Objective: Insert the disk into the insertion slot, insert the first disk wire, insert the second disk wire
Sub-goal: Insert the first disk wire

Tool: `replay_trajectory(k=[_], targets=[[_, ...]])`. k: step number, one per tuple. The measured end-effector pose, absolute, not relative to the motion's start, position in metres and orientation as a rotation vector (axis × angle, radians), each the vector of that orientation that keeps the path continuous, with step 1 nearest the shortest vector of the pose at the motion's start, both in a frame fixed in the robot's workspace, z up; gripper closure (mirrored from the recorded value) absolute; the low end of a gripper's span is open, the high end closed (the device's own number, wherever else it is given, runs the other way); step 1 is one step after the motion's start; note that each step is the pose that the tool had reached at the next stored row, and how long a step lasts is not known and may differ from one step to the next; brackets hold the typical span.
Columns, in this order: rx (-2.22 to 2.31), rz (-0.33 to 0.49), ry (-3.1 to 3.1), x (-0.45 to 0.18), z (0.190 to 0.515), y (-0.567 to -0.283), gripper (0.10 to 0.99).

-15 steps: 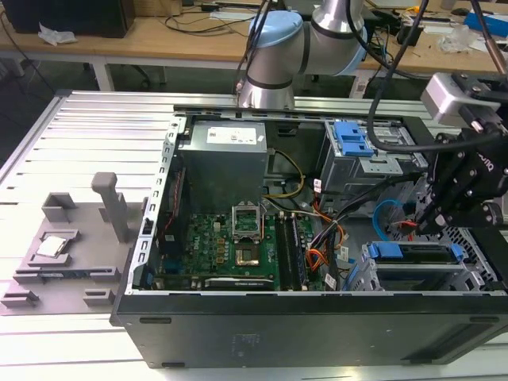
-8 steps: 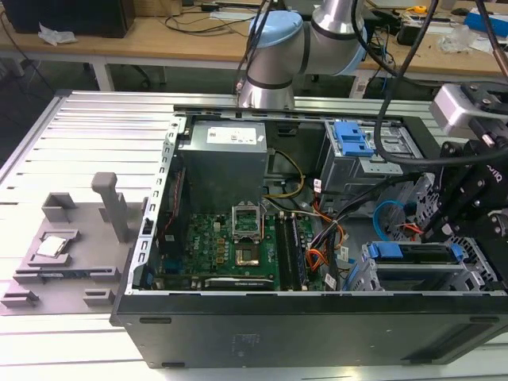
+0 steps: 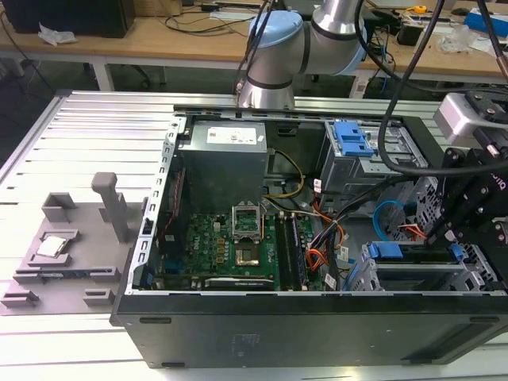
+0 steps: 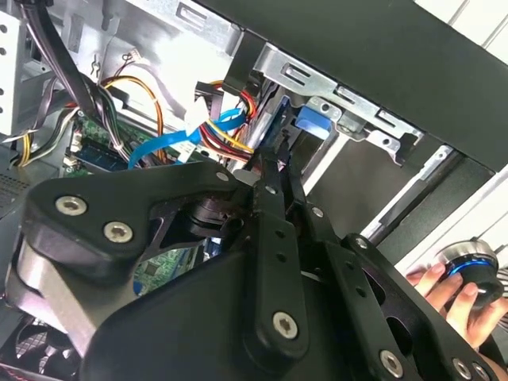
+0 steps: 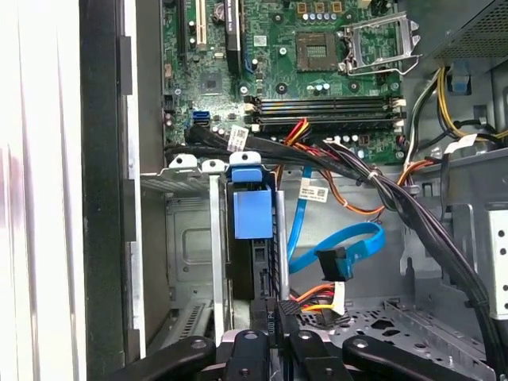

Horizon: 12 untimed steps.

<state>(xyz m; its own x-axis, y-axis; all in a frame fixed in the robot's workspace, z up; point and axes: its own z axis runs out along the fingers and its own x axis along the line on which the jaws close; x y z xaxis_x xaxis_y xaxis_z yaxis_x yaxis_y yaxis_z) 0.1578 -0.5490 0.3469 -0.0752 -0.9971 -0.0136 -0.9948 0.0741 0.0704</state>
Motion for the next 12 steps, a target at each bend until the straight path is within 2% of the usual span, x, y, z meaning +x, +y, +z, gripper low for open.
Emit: replay_trajectory(k=[12], targets=[[2.110, -0.094, -2.274, 0.1607, 0.3403, -0.5491, 0.918]])
